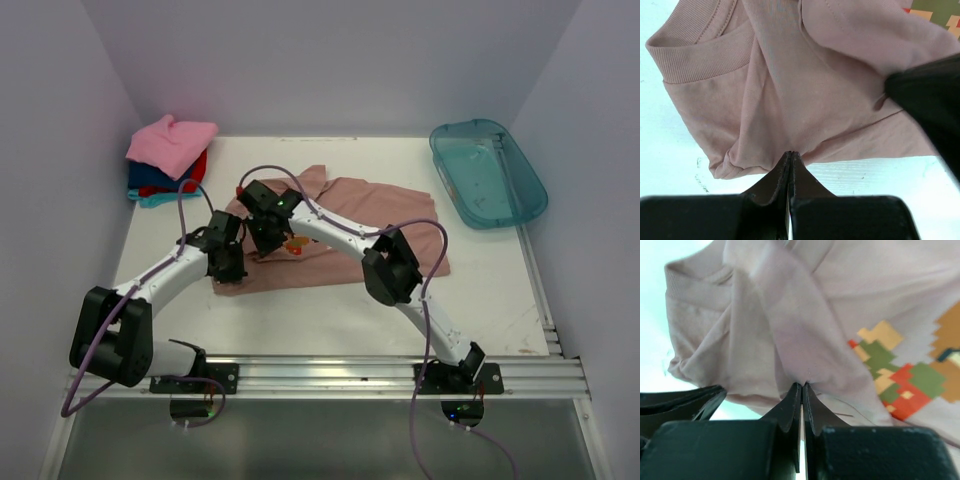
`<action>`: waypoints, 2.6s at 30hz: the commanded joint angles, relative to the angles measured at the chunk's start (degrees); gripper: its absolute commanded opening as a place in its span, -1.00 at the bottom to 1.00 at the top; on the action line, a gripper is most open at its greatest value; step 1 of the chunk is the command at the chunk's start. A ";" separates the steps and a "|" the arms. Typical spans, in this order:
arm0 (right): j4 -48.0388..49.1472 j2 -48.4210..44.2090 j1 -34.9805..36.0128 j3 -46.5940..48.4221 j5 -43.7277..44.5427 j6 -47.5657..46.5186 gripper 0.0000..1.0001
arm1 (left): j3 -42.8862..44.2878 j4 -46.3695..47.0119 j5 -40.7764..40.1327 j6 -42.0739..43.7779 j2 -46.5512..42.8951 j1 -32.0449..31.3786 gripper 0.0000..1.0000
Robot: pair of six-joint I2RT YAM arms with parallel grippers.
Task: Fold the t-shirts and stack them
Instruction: Fold the flattened tshirt in 1/3 of the way
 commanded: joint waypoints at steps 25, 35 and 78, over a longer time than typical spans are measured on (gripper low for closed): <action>6.69 -1.94 -8.67 -0.92 13.53 0.84 0.52 | -0.23 0.51 -1.39 -0.84 -0.18 -0.17 -1.00; 13.29 -24.08 -8.58 -26.84 22.36 -1.09 0.74 | 0.48 1.65 0.80 -0.14 -5.69 -0.25 -1.00; 20.14 -36.05 -28.35 -68.78 24.50 6.55 -1.00 | 5.40 13.08 0.81 -4.62 14.76 -0.17 -1.00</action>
